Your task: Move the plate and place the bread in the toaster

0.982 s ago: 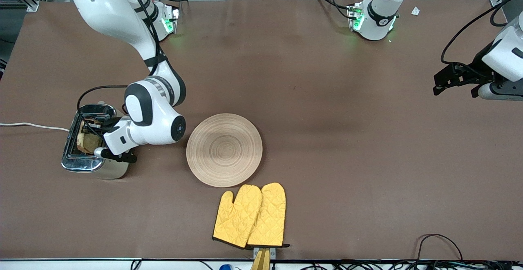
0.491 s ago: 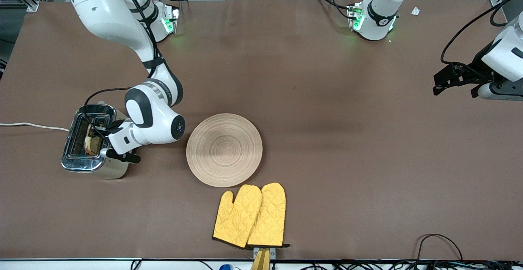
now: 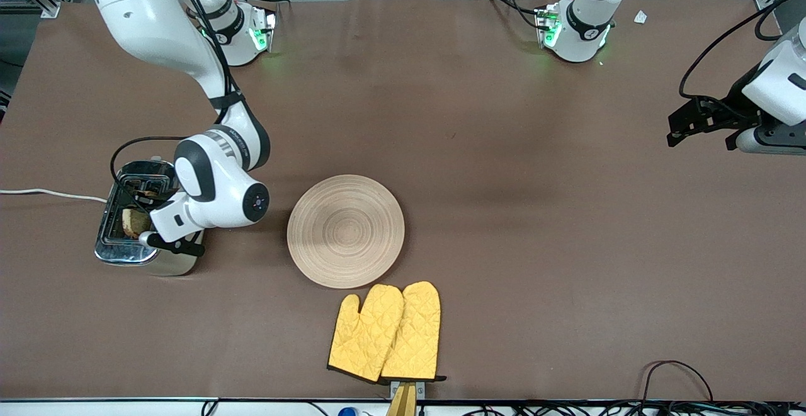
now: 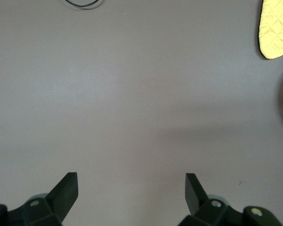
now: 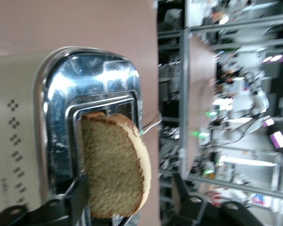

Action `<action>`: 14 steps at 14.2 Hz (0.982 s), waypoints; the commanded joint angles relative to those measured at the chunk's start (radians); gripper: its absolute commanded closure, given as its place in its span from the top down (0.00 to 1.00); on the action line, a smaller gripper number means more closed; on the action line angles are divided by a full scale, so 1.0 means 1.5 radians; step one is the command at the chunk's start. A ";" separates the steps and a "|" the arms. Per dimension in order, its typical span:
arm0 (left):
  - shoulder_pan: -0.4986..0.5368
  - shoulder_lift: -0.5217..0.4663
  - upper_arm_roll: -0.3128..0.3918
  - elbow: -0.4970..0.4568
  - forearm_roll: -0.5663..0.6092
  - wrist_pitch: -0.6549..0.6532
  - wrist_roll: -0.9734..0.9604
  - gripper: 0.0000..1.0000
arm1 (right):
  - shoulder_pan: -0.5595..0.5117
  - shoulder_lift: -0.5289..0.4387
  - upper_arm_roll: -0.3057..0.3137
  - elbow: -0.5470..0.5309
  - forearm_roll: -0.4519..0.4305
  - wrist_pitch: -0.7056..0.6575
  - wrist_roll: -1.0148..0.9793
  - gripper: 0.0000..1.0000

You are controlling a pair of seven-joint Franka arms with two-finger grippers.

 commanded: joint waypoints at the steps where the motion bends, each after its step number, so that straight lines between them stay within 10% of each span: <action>1: -0.003 -0.004 0.001 0.003 0.001 -0.002 -0.004 1.00 | -0.013 -0.040 0.006 0.055 0.105 -0.002 -0.069 1.00; 14: -0.003 -0.003 0.001 0.006 0.021 -0.002 0.003 1.00 | -0.212 -0.320 0.003 0.074 0.593 0.030 -0.329 1.00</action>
